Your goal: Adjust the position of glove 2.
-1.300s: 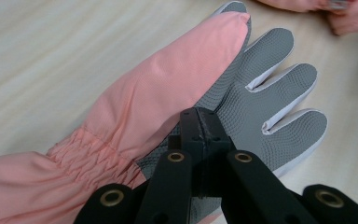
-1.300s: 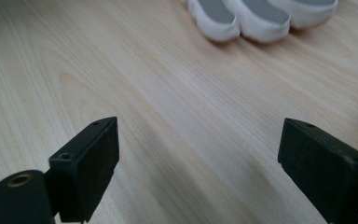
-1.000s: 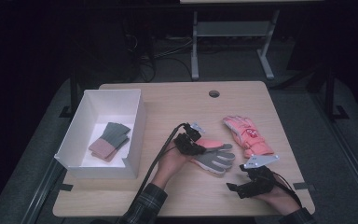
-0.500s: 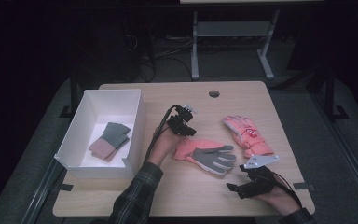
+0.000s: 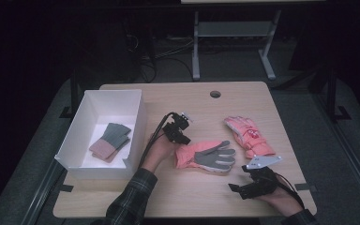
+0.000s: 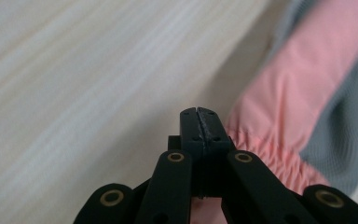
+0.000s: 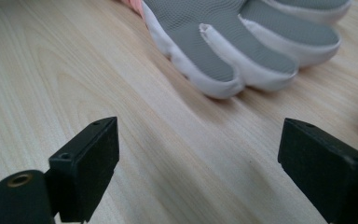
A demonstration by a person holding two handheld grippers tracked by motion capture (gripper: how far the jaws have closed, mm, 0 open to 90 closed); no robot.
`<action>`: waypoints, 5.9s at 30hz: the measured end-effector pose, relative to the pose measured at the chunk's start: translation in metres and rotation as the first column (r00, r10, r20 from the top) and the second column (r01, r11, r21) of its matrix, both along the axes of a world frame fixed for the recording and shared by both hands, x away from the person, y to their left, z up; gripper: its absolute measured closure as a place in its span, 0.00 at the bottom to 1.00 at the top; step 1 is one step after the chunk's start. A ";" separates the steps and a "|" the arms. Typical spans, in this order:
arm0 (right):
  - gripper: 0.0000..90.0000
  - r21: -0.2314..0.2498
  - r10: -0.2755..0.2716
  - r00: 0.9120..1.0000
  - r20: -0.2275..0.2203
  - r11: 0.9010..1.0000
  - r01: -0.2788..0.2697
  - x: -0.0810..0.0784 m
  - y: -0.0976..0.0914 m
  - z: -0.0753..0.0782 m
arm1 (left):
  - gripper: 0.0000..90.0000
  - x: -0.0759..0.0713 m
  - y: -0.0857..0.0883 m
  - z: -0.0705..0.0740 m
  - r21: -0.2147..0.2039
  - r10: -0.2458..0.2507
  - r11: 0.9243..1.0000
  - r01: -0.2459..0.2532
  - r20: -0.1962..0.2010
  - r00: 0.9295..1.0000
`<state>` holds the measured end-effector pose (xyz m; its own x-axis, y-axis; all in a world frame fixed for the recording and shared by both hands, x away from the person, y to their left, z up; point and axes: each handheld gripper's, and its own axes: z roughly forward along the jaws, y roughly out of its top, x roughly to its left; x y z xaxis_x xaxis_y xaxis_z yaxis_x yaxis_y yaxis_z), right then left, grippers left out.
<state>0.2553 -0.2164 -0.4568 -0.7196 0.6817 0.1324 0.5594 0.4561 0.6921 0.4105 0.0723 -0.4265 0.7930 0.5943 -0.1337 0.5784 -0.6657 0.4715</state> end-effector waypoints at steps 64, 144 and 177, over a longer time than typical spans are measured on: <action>0.25 -0.068 -0.035 0.999 -0.002 0.997 0.035 -0.005 -0.010 0.012 | 0.48 -0.114 0.026 -0.010 -0.140 -0.180 0.971 0.192 0.096 0.979; 0.98 -0.029 -0.251 0.959 -0.133 0.968 0.249 0.145 -0.063 0.019 | 0.16 -0.118 0.053 -0.025 -0.108 -0.087 0.989 0.102 0.134 0.987; 0.98 0.121 -0.091 0.992 -0.083 0.988 0.101 0.096 -0.024 0.092 | 0.16 -0.117 0.054 -0.025 -0.107 -0.083 0.989 0.099 0.142 0.986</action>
